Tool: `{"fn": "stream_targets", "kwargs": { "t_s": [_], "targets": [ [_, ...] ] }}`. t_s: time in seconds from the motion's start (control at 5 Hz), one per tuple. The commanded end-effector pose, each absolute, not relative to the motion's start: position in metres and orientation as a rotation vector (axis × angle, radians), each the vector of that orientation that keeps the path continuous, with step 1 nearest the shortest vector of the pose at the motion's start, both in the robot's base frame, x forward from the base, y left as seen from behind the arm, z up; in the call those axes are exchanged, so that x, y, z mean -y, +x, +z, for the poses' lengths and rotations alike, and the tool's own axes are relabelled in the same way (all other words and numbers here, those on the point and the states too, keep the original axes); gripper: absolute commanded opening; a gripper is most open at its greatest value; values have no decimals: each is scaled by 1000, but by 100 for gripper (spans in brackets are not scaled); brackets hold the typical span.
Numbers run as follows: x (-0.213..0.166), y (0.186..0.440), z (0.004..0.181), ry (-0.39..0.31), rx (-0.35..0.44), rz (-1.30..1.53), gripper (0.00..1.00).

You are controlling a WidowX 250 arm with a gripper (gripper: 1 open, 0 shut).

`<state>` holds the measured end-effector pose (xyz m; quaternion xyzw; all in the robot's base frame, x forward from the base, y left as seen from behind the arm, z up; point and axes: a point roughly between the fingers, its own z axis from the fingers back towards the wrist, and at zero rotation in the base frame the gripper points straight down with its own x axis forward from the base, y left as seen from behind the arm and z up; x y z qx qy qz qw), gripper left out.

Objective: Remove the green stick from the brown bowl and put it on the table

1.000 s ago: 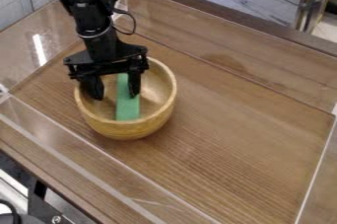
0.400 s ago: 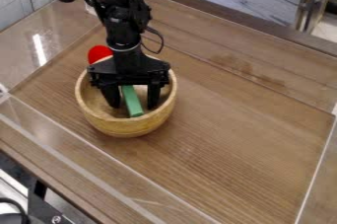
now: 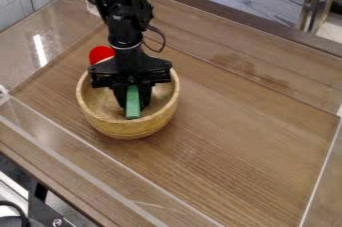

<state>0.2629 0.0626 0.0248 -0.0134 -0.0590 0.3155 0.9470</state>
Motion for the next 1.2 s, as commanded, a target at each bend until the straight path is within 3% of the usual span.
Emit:
{"fn": "stream_targets", "kwargs": {
  "t_s": [0.0,0.2,0.6,1.0],
  "targets": [
    [-60,265,43,-67,162,599,0],
    [-56,261,52,-92,171,540,0],
    [-35,277,91,-140,191,430,0],
    [33,273,85,-151,193,275,0]
  ]
}}
